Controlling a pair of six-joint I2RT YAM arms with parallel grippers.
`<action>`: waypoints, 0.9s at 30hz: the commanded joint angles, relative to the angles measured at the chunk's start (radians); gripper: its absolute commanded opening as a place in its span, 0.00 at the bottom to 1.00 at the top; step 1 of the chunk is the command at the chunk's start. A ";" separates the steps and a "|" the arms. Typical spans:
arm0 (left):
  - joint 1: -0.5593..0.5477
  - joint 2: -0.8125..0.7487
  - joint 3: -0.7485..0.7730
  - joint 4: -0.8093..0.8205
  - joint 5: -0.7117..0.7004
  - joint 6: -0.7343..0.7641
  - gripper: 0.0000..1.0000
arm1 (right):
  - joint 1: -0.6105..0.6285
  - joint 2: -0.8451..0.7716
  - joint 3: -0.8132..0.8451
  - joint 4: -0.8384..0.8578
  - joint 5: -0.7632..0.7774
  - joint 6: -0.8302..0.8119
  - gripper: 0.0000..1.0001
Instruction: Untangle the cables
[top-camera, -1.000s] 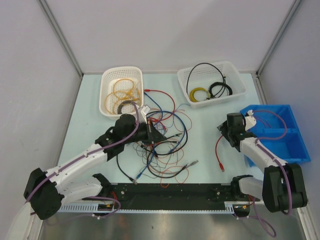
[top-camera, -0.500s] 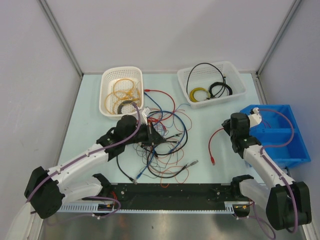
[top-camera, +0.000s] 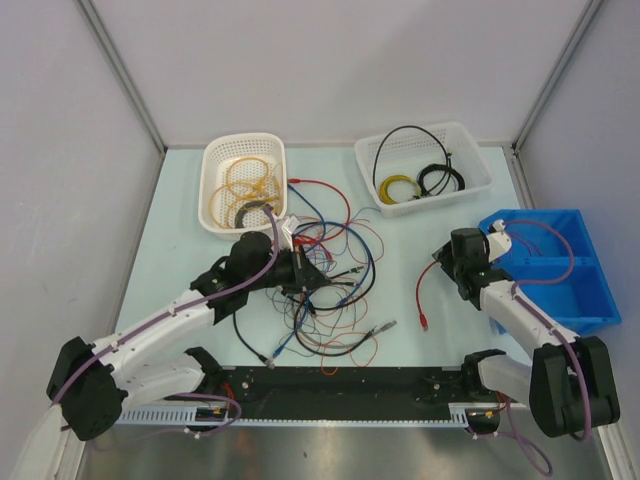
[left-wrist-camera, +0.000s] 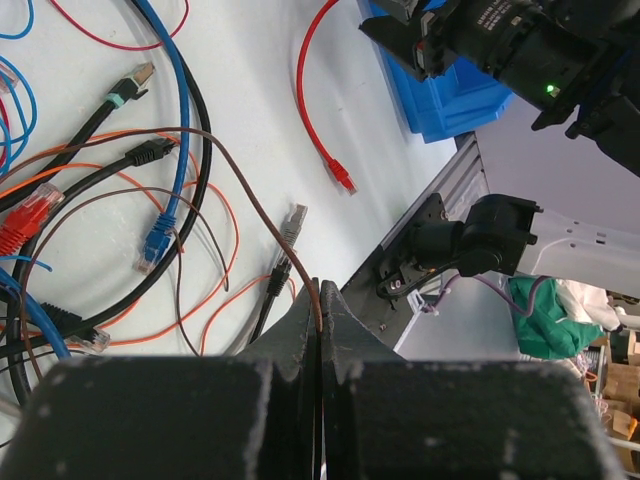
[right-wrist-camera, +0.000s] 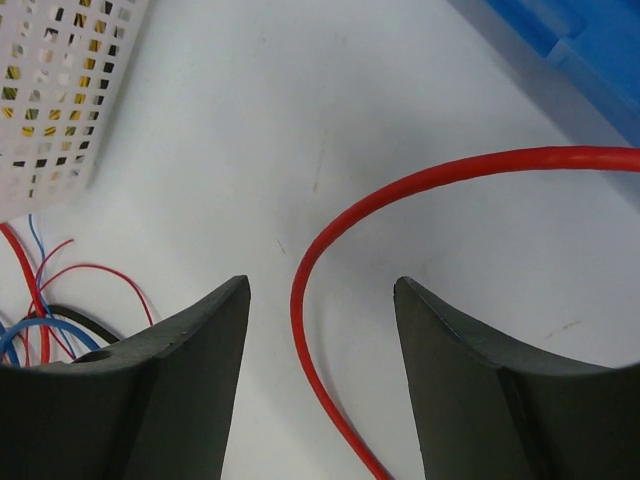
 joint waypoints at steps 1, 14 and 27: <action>-0.005 -0.025 -0.009 0.015 0.014 0.009 0.00 | 0.003 0.050 0.010 0.039 0.031 0.030 0.65; -0.005 -0.028 -0.023 0.007 0.008 0.011 0.00 | -0.015 0.052 -0.001 0.279 0.055 0.022 0.08; -0.007 -0.022 -0.040 0.050 0.036 -0.023 0.01 | -0.252 -0.447 0.191 -0.114 -0.227 -0.018 0.00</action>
